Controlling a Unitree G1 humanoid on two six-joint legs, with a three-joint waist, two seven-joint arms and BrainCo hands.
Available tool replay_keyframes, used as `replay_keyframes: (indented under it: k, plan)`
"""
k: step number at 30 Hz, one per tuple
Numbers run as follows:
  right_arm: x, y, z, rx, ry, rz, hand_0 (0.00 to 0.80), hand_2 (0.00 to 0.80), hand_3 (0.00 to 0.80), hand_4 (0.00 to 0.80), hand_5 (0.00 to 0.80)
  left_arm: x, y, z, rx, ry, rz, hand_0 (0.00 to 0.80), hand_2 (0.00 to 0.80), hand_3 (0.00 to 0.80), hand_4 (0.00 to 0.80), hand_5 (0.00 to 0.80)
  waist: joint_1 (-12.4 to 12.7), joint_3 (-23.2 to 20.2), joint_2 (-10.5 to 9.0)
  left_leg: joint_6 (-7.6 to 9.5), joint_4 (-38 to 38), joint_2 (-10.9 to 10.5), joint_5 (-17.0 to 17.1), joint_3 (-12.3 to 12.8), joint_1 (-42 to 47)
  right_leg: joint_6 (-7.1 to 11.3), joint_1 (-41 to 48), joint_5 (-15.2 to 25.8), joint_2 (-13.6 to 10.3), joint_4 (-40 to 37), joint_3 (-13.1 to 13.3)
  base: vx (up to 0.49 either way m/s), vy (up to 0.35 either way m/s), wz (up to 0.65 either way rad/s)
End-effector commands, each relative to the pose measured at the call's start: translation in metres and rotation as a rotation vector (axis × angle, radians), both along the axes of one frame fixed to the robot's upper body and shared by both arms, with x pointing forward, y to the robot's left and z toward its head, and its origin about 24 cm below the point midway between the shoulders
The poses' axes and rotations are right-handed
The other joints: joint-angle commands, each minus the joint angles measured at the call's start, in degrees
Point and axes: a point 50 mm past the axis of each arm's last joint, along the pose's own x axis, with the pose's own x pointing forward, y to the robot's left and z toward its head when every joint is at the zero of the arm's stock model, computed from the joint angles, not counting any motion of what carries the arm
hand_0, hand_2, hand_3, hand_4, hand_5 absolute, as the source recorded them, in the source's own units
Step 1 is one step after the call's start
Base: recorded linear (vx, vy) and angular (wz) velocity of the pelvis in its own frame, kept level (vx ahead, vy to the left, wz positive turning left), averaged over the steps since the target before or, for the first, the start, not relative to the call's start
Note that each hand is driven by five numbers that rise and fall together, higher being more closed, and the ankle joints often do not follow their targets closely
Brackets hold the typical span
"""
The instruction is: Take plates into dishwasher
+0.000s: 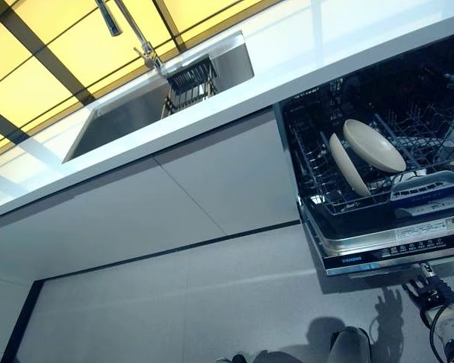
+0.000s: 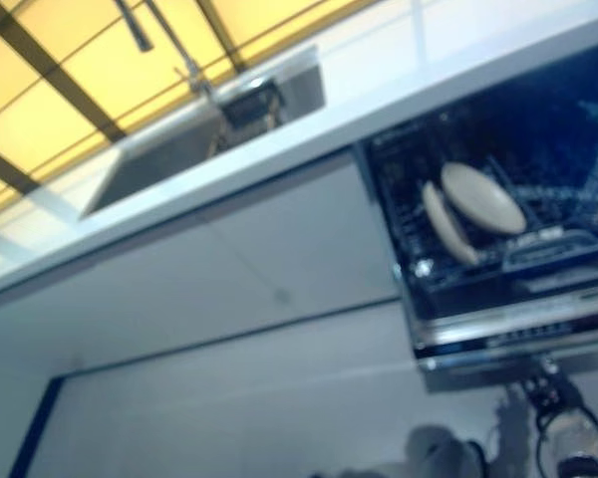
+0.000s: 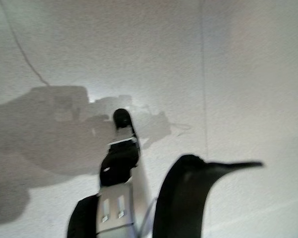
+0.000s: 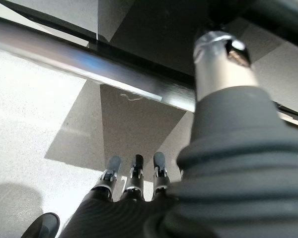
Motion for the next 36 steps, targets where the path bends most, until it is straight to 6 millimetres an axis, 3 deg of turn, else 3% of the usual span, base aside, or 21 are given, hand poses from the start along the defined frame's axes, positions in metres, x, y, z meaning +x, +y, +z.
replay_keyframes:
  k: [1,5,7,9,12,17,19,24,30,35,36]
  plan:
    - [0.055,0.011,0.099,-0.053,-0.418,0.079,0.0,0.0,0.0,0.0,0.0,-0.009,0.019,0.003,0.049,0.01,-0.008,0.0,0.0,0.0,0.0,0.0,3.12,0.4,-1.92,3.7,2.62,-0.77,2.67,-0.17,-1.49,-3.95,4.83,-3.87,1.02,1.28,-1.94,0.045,-0.079,0.21]
    - [0.072,0.021,0.143,-0.1,-0.552,0.14,0.0,0.0,0.0,0.0,0.0,-0.012,0.022,0.003,0.054,0.017,-0.011,0.0,0.0,0.0,0.0,0.0,4.77,0.3,-1.81,3.68,2.46,-1.04,3.9,-0.99,-2.32,-4.47,4.46,-4.63,1.02,2.36,-2.8,0.016,-0.046,0.15]
    - [0.074,0.023,0.152,-0.108,-0.581,0.151,0.0,0.0,0.0,0.0,0.0,-0.012,0.023,0.004,0.057,0.017,-0.009,0.0,0.0,0.0,0.0,0.0,5.15,0.24,-1.83,3.76,2.62,-1.15,3.93,-1.16,-2.56,-4.55,4.37,-4.75,1.06,2.6,-2.87,0.013,-0.029,0.06]
    - [0.08,0.028,0.184,-0.136,-0.681,0.189,0.0,0.0,0.0,0.0,0.0,-0.012,0.026,0.005,0.065,0.014,-0.008,0.0,0.0,0.0,0.0,0.0,6.18,0.12,-1.92,3.92,2.86,-1.24,4.16,-1.48,-3.03,-4.83,4.32,-5.13,0.97,3.22,-3.47,0.019,-0.041,0.0]
    - [0.084,0.032,0.21,-0.16,-0.769,0.219,0.0,0.0,0.0,0.0,0.0,-0.013,0.031,0.006,0.075,0.016,-0.013,0.0,0.0,0.0,0.0,0.0,7.26,-0.16,-2.02,3.96,3.16,-1.4,4.45,-1.94,-3.49,-4.92,4.48,-5.42,0.93,3.63,-3.97,0.011,-0.018,0.0]
    - [0.085,0.036,0.224,-0.162,-0.827,0.239,0.0,0.0,0.0,0.0,0.0,-0.014,0.034,0.007,0.084,0.023,-0.016,0.0,0.0,0.0,0.0,0.0,7.92,-0.36,-2.31,4.03,3.2,-1.5,4.54,-2.31,-3.59,-4.96,4.81,-5.45,0.94,3.64,-4.38,0.02,-0.024,0.06]
    - [0.088,0.047,0.246,-0.157,-0.917,0.275,0.0,0.0,0.0,0.0,0.0,-0.018,0.041,0.007,0.1,0.031,-0.025,0.0,0.0,0.0,0.0,0.0,8.92,-0.66,-2.79,4.12,3.52,-1.5,4.62,-2.72,-3.75,-5.18,5.44,-5.53,1.21,3.55,-4.96,0.064,-0.049,0.0]
    - [0.09,0.054,0.257,-0.164,-0.945,0.308,0.0,0.0,0.0,0.0,0.0,-0.022,0.047,0.008,0.114,0.042,-0.05,0.0,0.0,0.0,0.0,0.0,10.02,-1.34,-3.58,4.18,3.97,-1.36,4.26,-3.21,-3.06,-5.33,7.51,-5.58,1.46,2.85,-5.8,0.077,-0.013,0.07]
    - [0.09,0.051,0.253,-0.174,-0.908,0.291,0.0,0.0,0.0,0.0,0.0,-0.023,0.05,0.008,0.133,0.048,-0.067,0.0,0.0,0.0,0.0,0.0,10.73,-1.97,-4.73,3.85,3.62,-0.62,4.13,-3.55,-1.57,-5.19,10.59,-5.01,1.62,0.89,-7.09,0.072,-0.015,0.12]
    - [0.091,0.046,0.241,-0.179,-0.828,0.266,0.0,0.0,0.0,0.0,0.0,-0.024,0.053,0.008,0.14,0.05,-0.078,0.0,0.0,0.0,0.0,0.0,10.99,-2.33,-5.68,3.66,2.4,-0.11,4.13,-3.42,-0.31,-4.86,12.66,-4.04,1.87,-1.32,-7.88,0.042,-0.003,0.08]
    - [0.09,0.04,0.224,-0.184,-0.746,0.252,0.0,0.0,0.0,0.0,0.0,-0.025,0.054,0.008,0.144,0.052,-0.075,0.0,0.0,0.0,0.0,0.0,10.99,-2.75,-6.23,3.37,0.63,0.25,4.58,-3.35,1.02,-4.5,14.36,-3.2,2.15,-3.55,-8.41,0.089,0.015,0.05]
